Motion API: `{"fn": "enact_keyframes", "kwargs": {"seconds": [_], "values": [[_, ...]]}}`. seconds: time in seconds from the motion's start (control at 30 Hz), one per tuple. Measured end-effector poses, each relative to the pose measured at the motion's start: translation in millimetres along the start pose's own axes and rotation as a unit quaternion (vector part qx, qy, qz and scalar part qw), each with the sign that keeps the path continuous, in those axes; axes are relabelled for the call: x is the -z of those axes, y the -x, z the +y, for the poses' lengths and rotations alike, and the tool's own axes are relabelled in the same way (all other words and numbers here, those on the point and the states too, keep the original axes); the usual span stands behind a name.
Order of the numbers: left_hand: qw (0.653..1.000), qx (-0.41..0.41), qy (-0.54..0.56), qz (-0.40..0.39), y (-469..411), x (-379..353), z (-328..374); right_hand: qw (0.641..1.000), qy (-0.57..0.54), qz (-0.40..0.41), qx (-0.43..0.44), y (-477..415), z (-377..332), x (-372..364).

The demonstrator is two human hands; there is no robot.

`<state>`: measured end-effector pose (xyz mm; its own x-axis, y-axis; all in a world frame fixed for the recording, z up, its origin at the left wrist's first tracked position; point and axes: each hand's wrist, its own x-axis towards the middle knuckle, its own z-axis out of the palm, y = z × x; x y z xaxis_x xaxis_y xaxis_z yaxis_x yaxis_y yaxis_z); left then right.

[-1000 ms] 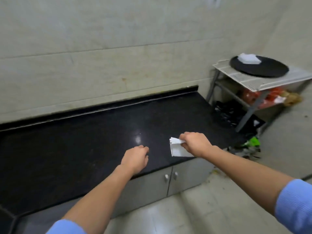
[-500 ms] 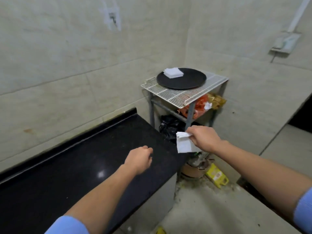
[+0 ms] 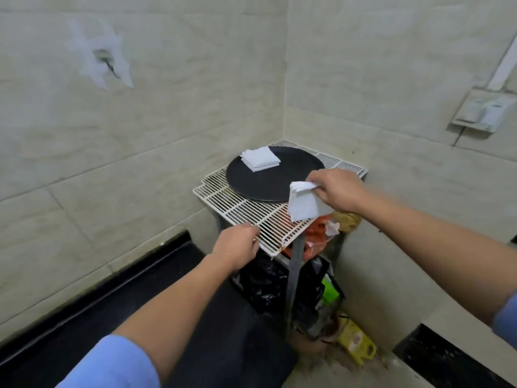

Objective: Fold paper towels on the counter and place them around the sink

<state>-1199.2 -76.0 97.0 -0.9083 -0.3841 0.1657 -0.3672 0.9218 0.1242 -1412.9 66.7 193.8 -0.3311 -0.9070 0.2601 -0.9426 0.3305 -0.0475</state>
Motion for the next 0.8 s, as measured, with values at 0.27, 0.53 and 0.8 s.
{"fn": "enact_keyframes", "kwargs": {"seconds": [0.27, 0.53, 0.8], "values": [[0.993, 0.105, -0.012, 0.043, -111, -9, -5, 0.991, -0.031, -0.084, 0.101, -115, 57, -38], [0.975, 0.216, -0.056, 0.013, -167, -27, -10, 0.970, -0.063, -0.162, 0.168, -220, 87, -104], [0.968, 0.246, -0.054, 0.020, -186, -49, -25, 0.970, -0.072, -0.154, 0.173, -274, 93, -157]]}}
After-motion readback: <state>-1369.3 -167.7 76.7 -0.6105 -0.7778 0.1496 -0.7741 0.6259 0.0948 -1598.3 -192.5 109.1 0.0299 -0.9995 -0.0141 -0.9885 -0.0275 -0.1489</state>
